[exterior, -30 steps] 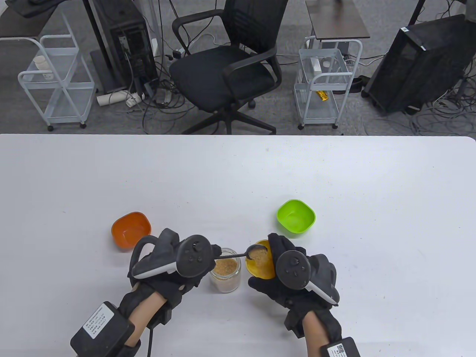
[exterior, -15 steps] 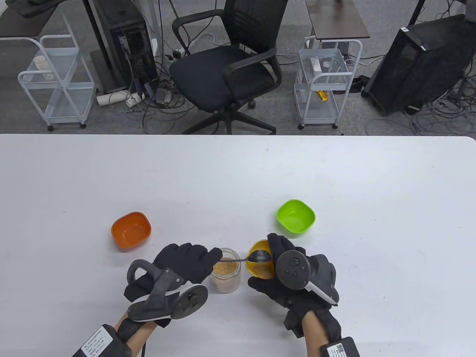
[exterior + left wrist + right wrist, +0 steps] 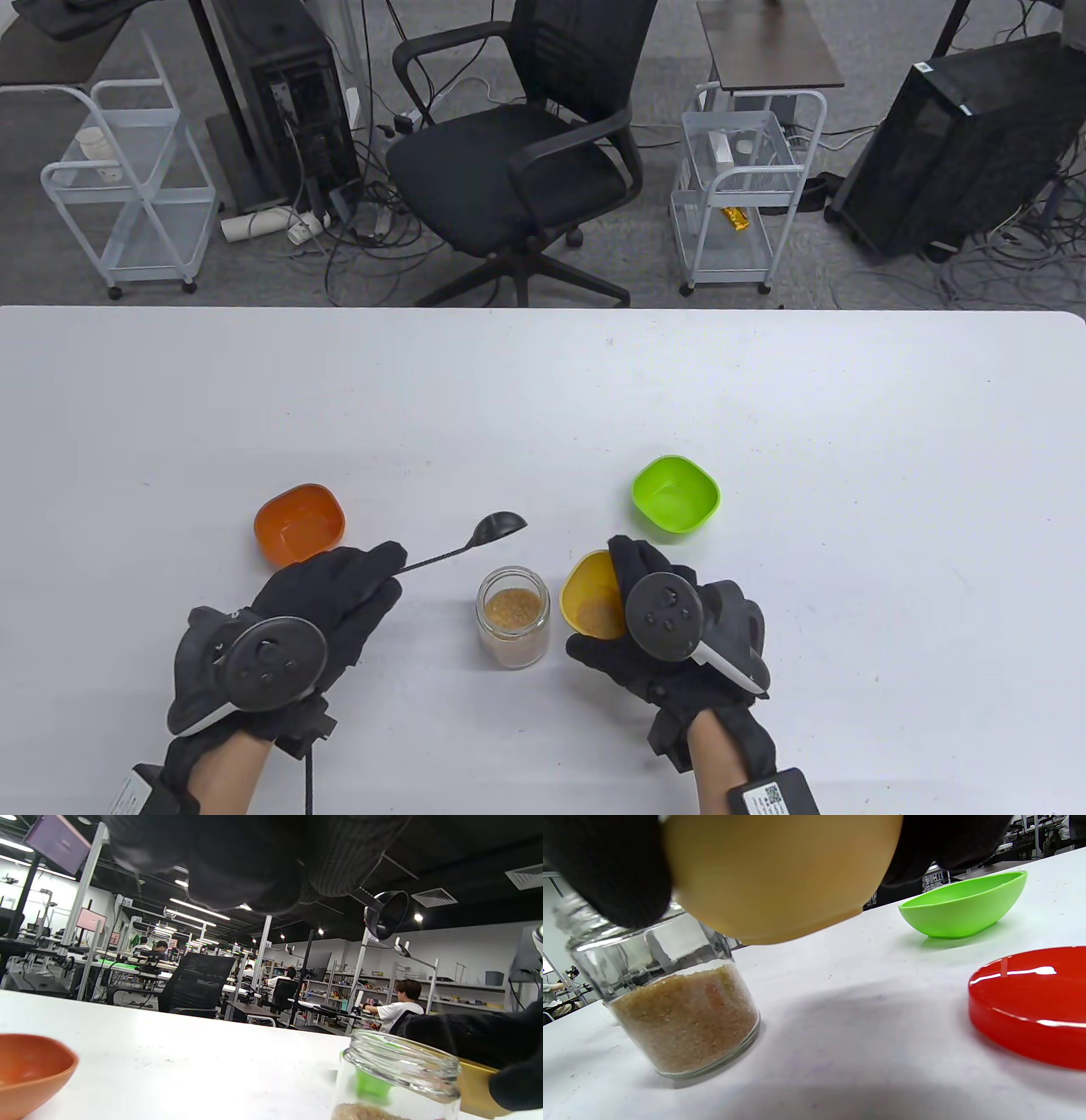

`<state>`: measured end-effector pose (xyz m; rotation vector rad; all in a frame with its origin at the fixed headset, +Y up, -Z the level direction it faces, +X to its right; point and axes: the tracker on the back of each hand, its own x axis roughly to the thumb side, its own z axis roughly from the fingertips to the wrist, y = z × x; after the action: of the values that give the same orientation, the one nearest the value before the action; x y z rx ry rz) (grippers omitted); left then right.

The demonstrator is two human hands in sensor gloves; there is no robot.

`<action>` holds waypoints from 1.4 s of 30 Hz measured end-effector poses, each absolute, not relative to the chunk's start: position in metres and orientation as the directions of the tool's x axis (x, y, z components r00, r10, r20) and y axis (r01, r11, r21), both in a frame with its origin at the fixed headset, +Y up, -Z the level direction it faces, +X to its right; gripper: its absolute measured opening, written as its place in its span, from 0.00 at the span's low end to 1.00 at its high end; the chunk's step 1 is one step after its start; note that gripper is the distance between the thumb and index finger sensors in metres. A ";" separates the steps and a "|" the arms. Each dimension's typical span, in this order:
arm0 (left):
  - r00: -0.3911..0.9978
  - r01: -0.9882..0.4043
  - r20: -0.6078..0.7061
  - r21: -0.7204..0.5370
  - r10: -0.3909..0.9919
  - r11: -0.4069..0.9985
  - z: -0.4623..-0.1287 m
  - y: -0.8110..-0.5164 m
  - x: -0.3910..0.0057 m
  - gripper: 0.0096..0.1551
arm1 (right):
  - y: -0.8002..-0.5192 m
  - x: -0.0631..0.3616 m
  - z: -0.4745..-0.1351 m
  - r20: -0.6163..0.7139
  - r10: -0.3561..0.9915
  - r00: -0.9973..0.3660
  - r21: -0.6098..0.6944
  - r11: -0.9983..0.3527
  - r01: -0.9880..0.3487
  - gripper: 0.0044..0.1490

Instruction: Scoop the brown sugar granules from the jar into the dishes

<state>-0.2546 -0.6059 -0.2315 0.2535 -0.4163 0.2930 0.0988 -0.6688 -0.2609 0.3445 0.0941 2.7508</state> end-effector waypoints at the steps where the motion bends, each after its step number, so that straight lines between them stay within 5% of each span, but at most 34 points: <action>1: 0.878 -0.330 0.419 0.180 0.232 0.927 -0.231 -0.609 -0.259 0.24 | -0.669 0.099 -0.261 0.224 0.363 -0.904 0.111 -0.931 -0.347 0.73; 7: 0.816 -0.506 0.407 0.157 0.411 0.848 -0.232 -0.655 -0.278 0.24 | -0.672 0.100 -0.262 0.207 0.350 -0.913 0.116 -0.936 -0.333 0.73; 26: 0.854 -0.451 0.350 0.132 0.385 0.882 -0.235 -0.660 -0.276 0.24 | -0.674 0.099 -0.267 0.162 0.303 -0.939 0.122 -0.951 -0.285 0.72; 35: 0.875 -0.428 0.317 0.149 0.367 0.891 -0.231 -0.663 -0.278 0.24 | -0.631 0.072 -0.322 0.205 0.143 -0.968 0.109 -0.986 -0.123 0.72; 42: 0.881 -0.441 0.271 0.172 0.388 0.881 -0.228 -0.664 -0.288 0.24 | -0.638 0.040 -0.379 0.232 0.058 -0.971 0.145 -0.989 -0.025 0.70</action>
<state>-0.2880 -0.6642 -0.2276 0.2333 -0.2323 0.4362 0.0402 -0.6376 -0.3785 0.3684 0.2187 3.0700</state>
